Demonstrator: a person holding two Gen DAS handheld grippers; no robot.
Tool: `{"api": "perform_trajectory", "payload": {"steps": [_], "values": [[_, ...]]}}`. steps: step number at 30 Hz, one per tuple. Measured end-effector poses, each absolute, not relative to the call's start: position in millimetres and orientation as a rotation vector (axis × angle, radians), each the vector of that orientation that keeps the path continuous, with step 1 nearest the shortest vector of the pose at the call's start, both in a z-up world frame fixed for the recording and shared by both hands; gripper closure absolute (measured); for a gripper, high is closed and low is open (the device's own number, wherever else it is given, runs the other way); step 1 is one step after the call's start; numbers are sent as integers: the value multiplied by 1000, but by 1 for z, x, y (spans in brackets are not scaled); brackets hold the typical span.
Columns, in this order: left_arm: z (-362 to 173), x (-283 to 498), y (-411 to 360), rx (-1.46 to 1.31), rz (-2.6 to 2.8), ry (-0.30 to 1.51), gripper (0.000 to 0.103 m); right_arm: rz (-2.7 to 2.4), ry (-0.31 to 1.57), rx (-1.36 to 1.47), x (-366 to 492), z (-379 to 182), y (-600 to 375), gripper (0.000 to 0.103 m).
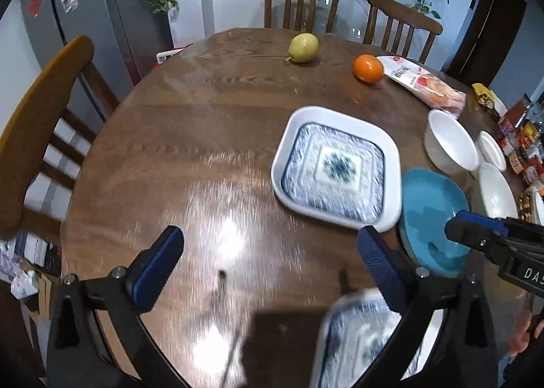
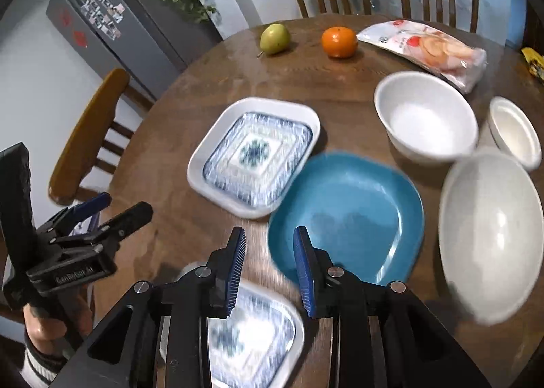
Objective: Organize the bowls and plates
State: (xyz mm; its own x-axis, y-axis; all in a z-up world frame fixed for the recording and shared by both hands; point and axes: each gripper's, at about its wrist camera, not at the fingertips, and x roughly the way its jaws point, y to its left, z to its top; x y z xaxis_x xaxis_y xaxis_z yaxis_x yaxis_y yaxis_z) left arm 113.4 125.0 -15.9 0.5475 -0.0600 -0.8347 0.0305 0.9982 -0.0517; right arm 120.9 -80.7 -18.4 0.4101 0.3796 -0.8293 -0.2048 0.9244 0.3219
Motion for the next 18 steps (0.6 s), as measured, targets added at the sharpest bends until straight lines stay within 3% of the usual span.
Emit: {"api": "perform_trajectory", "payload": {"steps": [13,16,18], "values": [[-49,187,129,8,-67,1058,5,237,1172,49,225,-58,-64,74],[-55,192,126,30,-90,1074,15,232,1186,56,234,-67,-64,74],[-60,195,125,34,-93,1086,27,232,1201,45,238,-73,-62,74]]}}
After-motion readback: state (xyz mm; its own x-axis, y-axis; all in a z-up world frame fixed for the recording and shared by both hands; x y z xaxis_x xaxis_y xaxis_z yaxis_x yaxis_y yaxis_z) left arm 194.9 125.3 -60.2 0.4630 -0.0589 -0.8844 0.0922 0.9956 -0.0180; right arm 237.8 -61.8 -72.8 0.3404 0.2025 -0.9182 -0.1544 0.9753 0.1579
